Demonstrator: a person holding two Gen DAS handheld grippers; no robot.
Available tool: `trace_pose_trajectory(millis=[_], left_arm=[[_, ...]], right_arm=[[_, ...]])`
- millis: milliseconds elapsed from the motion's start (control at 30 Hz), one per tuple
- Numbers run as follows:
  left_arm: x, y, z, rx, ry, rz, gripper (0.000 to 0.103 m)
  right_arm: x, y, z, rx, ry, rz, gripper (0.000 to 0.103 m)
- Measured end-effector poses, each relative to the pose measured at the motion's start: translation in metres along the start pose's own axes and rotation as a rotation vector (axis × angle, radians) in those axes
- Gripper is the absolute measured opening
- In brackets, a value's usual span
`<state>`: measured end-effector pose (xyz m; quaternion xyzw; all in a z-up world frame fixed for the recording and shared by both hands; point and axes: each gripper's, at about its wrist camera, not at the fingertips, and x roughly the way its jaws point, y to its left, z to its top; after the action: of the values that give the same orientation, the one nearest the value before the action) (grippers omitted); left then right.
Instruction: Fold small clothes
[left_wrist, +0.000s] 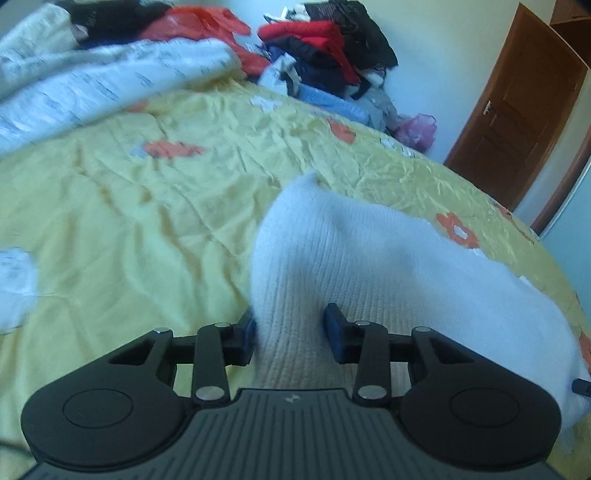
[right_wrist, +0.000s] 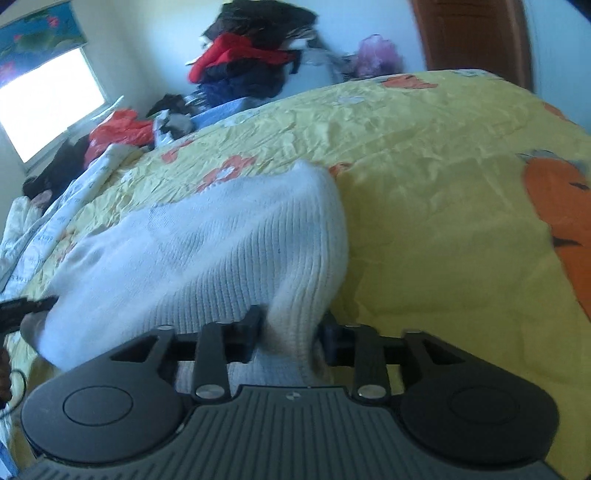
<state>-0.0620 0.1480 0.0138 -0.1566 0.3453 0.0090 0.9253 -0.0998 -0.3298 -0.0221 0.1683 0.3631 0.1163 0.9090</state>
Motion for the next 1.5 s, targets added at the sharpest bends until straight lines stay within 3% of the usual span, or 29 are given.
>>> trace_pose_trajectory(millis=[67, 167, 267, 367, 467, 567, 633, 667, 767, 800, 867, 933, 967, 1067, 1167, 1200, 1233, 1333, 1400, 1500], left_arm=[[-0.026, 0.004, -0.007, 0.001, -0.069, 0.006, 0.041], [-0.053, 0.009, -0.023, -0.050, -0.147, -0.009, 0.053], [-0.057, -0.004, -0.031, 0.018, -0.168, -0.031, 0.054], [-0.045, -0.021, -0.032, 0.072, -0.163, -0.026, 0.054], [-0.026, -0.031, -0.029, 0.112, -0.151, 0.013, 0.061], [-0.006, -0.031, -0.030, 0.144, -0.097, 0.091, 0.068], [0.000, -0.015, -0.035, 0.072, -0.083, 0.041, 0.071], [0.001, -0.005, -0.035, 0.011, -0.069, 0.015, 0.071], [-0.014, 0.007, -0.036, -0.083, -0.060, -0.015, 0.070], [-0.023, 0.013, -0.040, -0.140, -0.062, -0.035, 0.070], [-0.036, 0.029, -0.050, -0.273, -0.058, -0.122, 0.070], [-0.044, 0.044, -0.062, -0.411, -0.040, -0.210, 0.072], [-0.044, 0.049, -0.065, -0.460, -0.027, -0.235, 0.074], [-0.034, 0.056, -0.064, -0.572, -0.009, -0.311, 0.074], [-0.022, 0.053, -0.053, -0.624, -0.003, -0.324, 0.076], [-0.019, 0.052, -0.050, -0.634, -0.011, -0.307, 0.076], [-0.016, 0.050, -0.047, -0.636, -0.014, -0.272, 0.075], [-0.009, 0.044, -0.039, -0.651, -0.003, -0.212, 0.073], [-0.009, 0.042, -0.037, -0.660, 0.002, -0.194, 0.071], [-0.009, 0.045, -0.038, -0.672, 0.007, -0.201, 0.071]], right_arm=[[-0.021, 0.001, -0.004, 0.024, -0.058, -0.005, 0.064], [-0.035, 0.018, 0.000, -0.005, -0.134, 0.025, 0.064], [-0.020, 0.060, 0.017, -0.156, -0.121, 0.100, 0.064], [0.022, 0.114, 0.038, -0.315, -0.074, 0.192, 0.065], [0.084, 0.169, 0.056, -0.394, 0.052, 0.273, 0.065], [0.149, 0.211, 0.061, -0.474, 0.158, 0.230, 0.063], [0.188, 0.222, 0.058, -0.522, 0.177, 0.135, 0.078], [0.198, 0.220, 0.061, -0.515, 0.145, 0.149, 0.084], [0.205, 0.226, 0.073, -0.485, 0.170, 0.134, 0.083], [0.201, 0.229, 0.074, -0.501, 0.162, 0.123, 0.074], [0.181, 0.230, 0.074, -0.490, 0.110, 0.099, 0.070], [0.157, 0.227, 0.075, -0.436, 0.045, 0.162, 0.072], [0.147, 0.227, 0.074, -0.400, 0.026, 0.219, 0.078], [0.150, 0.241, 0.065, -0.404, 0.071, 0.290, 0.081], [0.183, 0.266, 0.049, -0.518, 0.141, 0.216, 0.082], [0.197, 0.271, 0.040, -0.556, 0.154, 0.183, 0.098], [0.203, 0.272, 0.034, -0.585, 0.106, 0.176, 0.101], [0.207, 0.266, 0.045, -0.492, 0.135, 0.192, 0.099], [0.196, 0.263, 0.041, -0.487, 0.108, 0.184, 0.094], [0.157, 0.241, 0.044, -0.415, 0.046, 0.201, 0.096]])
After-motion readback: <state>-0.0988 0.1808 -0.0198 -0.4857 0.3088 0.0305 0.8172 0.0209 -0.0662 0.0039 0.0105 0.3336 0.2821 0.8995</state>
